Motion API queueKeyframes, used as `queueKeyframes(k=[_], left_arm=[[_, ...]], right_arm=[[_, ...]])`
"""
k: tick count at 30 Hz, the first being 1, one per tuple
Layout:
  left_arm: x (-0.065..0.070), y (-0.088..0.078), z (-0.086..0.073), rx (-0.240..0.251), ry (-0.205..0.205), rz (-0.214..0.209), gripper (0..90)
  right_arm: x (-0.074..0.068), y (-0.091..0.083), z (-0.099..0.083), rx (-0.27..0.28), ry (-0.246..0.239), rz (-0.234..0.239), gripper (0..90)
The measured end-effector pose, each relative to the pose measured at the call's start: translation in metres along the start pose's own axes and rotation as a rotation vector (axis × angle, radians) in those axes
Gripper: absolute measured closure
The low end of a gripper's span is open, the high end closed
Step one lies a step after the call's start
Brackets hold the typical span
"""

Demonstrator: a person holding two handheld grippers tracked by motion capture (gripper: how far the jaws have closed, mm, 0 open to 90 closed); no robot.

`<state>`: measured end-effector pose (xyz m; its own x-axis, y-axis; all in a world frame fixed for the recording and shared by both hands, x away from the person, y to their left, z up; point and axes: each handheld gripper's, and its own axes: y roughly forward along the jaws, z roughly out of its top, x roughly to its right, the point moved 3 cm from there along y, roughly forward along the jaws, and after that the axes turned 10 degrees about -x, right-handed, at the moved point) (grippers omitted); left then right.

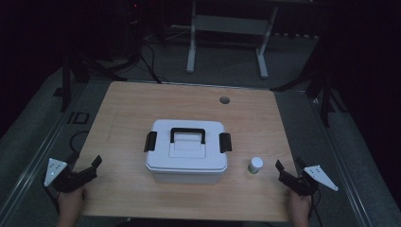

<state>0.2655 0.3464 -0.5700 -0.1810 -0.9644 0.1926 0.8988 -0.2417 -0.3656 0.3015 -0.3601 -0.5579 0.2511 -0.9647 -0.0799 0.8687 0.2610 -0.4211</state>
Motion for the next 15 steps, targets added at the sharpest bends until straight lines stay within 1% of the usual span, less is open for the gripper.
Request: queueKeyframes(k=[1,3,5,7,8,9,10,11,12,13,14,15], left_arm=[[-0.001,0.000,0.000,0.002,-0.007,-0.009,5.7],[0.000,-0.001,0.000,0.007,0.003,-0.008,5.7],[0.000,-0.001,0.000,-0.005,0.008,-0.022,5.7],[0.002,0.001,0.001,-0.023,0.030,-0.039,5.7],[0.002,0.001,0.001,-0.038,0.047,-0.061,5.7],[0.003,0.002,0.002,-0.050,0.068,-0.069,5.7],[0.003,0.002,0.002,-0.050,0.068,-0.069,6.3],[0.002,0.002,0.004,-0.094,0.098,-0.102,7.2],[0.000,0.001,0.004,-0.103,0.101,-0.121,7.2],[-0.002,0.001,0.005,-0.123,0.097,-0.149,7.2],[-0.005,0.000,0.006,-0.135,0.086,-0.163,7.2],[-0.009,0.000,0.009,-0.178,0.085,-0.201,7.2]], right_arm=[[0.000,0.000,0.000,-0.001,0.001,0.003,13.3],[0.000,0.000,0.000,-0.003,0.001,0.003,13.4],[0.000,0.000,0.000,-0.005,0.001,0.006,13.3],[0.000,0.000,0.000,-0.007,0.003,0.009,13.3],[0.000,0.001,-0.001,-0.009,0.006,0.012,13.3],[0.001,0.001,-0.001,-0.010,0.008,0.016,13.3],[0.001,0.001,-0.001,-0.010,0.008,0.016,13.3],[0.001,0.000,-0.001,-0.010,0.015,0.030,13.3],[0.001,0.000,-0.001,-0.010,0.015,0.030,13.3],[0.001,0.000,-0.001,-0.016,0.025,0.049,13.3],[0.000,0.001,-0.002,-0.022,0.024,0.055,13.4],[0.000,0.001,-0.002,-0.024,0.022,0.062,13.3]])
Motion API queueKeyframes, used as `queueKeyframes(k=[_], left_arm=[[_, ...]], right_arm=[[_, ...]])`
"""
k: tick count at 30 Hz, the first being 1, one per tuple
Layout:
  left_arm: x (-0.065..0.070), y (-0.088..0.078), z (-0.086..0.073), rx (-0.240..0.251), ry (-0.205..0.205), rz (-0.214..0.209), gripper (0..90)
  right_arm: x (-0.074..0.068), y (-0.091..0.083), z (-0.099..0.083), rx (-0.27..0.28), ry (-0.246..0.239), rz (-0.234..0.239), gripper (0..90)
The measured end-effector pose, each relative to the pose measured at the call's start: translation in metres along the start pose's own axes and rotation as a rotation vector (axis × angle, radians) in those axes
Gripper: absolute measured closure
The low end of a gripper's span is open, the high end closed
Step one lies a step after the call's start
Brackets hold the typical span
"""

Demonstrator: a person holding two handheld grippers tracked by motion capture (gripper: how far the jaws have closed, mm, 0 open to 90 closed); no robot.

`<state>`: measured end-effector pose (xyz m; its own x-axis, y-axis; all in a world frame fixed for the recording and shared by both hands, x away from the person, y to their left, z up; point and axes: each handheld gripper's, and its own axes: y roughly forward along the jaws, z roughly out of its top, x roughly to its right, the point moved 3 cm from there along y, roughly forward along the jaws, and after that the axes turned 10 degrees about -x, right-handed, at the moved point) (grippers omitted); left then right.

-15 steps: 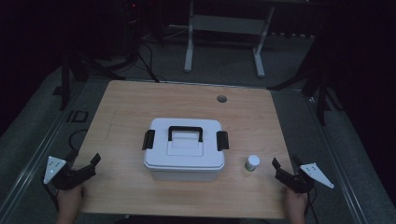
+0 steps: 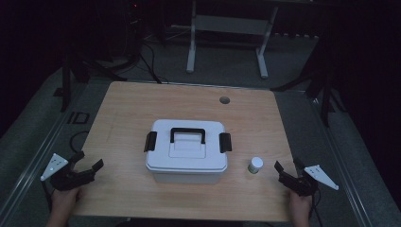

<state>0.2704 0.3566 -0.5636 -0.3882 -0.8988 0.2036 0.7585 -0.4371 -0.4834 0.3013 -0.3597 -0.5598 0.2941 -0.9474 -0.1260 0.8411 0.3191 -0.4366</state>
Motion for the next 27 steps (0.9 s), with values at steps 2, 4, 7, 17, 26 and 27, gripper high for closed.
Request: queueKeyframes(k=[2,4,7,17,26,27], left_arm=[[-0.001,-0.002,0.002,-0.024,0.016,-0.009,7.3],[-0.004,-0.006,0.005,-0.115,0.074,-0.059,7.2],[-0.005,-0.009,0.008,-0.167,0.105,-0.096,7.2],[0.001,-0.016,0.022,-0.421,0.267,-0.101,7.4],[0.010,-0.016,0.038,-0.648,0.406,-0.063,7.5],[0.010,-0.016,0.038,-0.648,0.406,-0.063,7.5]], right_arm=[[-0.001,0.000,0.000,0.000,-0.009,0.002,13.3],[-0.004,0.000,-0.001,-0.010,-0.030,0.006,13.3],[-0.006,0.001,-0.001,-0.011,-0.047,-0.001,13.3],[-0.006,0.001,-0.001,-0.016,-0.048,0.001,13.3],[-0.005,0.001,-0.001,-0.014,-0.041,0.002,13.3],[-0.005,0.001,-0.001,-0.019,-0.041,0.001,13.3]])
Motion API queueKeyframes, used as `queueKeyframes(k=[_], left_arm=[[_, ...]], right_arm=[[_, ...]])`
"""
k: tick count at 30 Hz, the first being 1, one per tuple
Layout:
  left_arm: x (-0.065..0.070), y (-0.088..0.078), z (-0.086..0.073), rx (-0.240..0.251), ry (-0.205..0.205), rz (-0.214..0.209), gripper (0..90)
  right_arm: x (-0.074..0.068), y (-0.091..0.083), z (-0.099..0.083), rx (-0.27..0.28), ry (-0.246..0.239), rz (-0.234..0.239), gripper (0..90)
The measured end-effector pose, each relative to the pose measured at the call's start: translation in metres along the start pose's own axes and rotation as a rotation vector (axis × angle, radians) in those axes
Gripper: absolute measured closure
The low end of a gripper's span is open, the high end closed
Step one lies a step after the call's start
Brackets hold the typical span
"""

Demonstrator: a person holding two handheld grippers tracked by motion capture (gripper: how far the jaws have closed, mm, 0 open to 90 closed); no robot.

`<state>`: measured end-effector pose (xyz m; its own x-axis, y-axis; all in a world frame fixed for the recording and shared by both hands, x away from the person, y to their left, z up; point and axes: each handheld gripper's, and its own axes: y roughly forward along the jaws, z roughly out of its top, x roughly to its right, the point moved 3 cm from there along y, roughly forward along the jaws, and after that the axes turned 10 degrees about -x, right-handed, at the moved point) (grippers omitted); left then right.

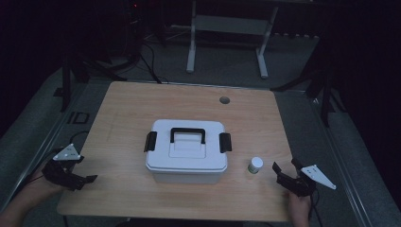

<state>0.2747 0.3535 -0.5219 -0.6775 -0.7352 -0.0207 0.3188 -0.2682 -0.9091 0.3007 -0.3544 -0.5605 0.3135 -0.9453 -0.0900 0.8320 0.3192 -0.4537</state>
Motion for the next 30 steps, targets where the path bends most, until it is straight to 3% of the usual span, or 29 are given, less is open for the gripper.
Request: queueKeyframes(k=[5,10,13,14,17,19,27,30], left_arm=[[0.004,-0.003,0.006,-0.059,0.041,-0.017,7.5],[0.006,-0.004,0.009,-0.114,0.086,0.005,10.2],[0.006,-0.005,0.014,-0.210,0.114,0.012,10.1],[0.006,-0.005,0.014,-0.210,0.114,0.012,10.1],[0.007,-0.003,0.017,-0.278,0.132,-0.004,10.1],[0.008,-0.003,0.021,-0.335,0.165,0.011,10.1],[0.013,-0.010,0.036,-0.416,0.204,-0.003,10.1],[0.016,-0.014,0.043,-0.462,0.229,0.013,10.1]], right_arm=[[0.000,0.001,0.000,-0.008,0.001,0.002,13.4],[0.000,0.001,0.000,-0.008,0.008,0.001,13.3],[0.001,0.001,0.000,-0.011,0.011,0.001,13.3],[0.001,0.001,0.000,-0.011,0.011,0.001,13.3],[0.001,0.001,-0.001,-0.016,0.013,0.000,13.4],[0.001,0.001,-0.001,-0.016,0.014,0.002,13.3],[0.001,0.002,-0.001,-0.022,0.011,0.002,13.3],[0.001,0.002,-0.001,-0.026,0.009,0.004,13.4]])
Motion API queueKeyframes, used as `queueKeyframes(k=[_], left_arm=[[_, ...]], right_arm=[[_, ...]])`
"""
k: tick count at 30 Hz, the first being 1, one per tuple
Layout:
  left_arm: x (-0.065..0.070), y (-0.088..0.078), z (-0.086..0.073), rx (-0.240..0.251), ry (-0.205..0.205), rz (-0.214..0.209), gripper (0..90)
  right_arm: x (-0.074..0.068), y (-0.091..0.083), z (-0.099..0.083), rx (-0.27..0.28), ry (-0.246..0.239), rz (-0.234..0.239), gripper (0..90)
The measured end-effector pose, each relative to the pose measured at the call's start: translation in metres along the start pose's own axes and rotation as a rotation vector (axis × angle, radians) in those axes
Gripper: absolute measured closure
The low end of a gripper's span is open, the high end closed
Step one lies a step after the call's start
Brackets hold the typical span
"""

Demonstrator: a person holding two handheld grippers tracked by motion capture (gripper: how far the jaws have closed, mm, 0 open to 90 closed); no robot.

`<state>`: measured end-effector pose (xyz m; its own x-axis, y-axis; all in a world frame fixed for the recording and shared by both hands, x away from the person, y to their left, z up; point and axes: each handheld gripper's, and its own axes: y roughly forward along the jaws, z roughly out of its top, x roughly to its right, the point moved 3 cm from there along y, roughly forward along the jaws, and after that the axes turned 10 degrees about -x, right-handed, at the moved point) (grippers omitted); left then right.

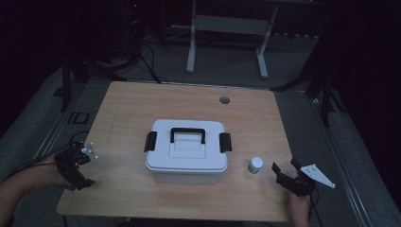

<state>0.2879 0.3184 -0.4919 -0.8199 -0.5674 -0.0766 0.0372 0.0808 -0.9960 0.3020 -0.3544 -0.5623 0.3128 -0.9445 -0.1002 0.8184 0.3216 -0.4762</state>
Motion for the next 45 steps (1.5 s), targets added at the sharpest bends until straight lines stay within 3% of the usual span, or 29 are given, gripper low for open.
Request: queueKeyframes(k=[8,15,21,28,29,34,45], left_arm=[[0.003,-0.021,0.014,-0.007,0.020,-0.025,10.2],[0.004,-0.047,0.028,-0.017,0.061,-0.014,10.2],[0.007,-0.074,0.044,0.010,0.099,-0.015,12.5],[0.009,-0.095,0.056,0.023,0.132,-0.010,12.5],[0.010,-0.097,0.059,0.021,0.138,0.004,12.5],[0.015,-0.104,0.071,0.003,0.166,-0.013,12.5],[0.023,-0.122,0.110,0.020,0.233,-0.008,12.5]], right_arm=[[-0.001,0.000,0.000,-0.003,-0.005,0.006,13.3],[-0.001,0.001,0.000,-0.005,-0.004,0.010,13.3],[-0.001,0.000,0.000,-0.005,-0.002,0.014,13.3],[-0.001,0.000,0.000,-0.005,-0.003,0.015,13.3],[-0.001,0.000,0.000,-0.005,-0.003,0.015,13.3],[-0.001,0.001,0.000,-0.005,-0.005,0.015,13.3],[-0.001,0.001,0.000,-0.006,-0.003,0.018,13.4]])
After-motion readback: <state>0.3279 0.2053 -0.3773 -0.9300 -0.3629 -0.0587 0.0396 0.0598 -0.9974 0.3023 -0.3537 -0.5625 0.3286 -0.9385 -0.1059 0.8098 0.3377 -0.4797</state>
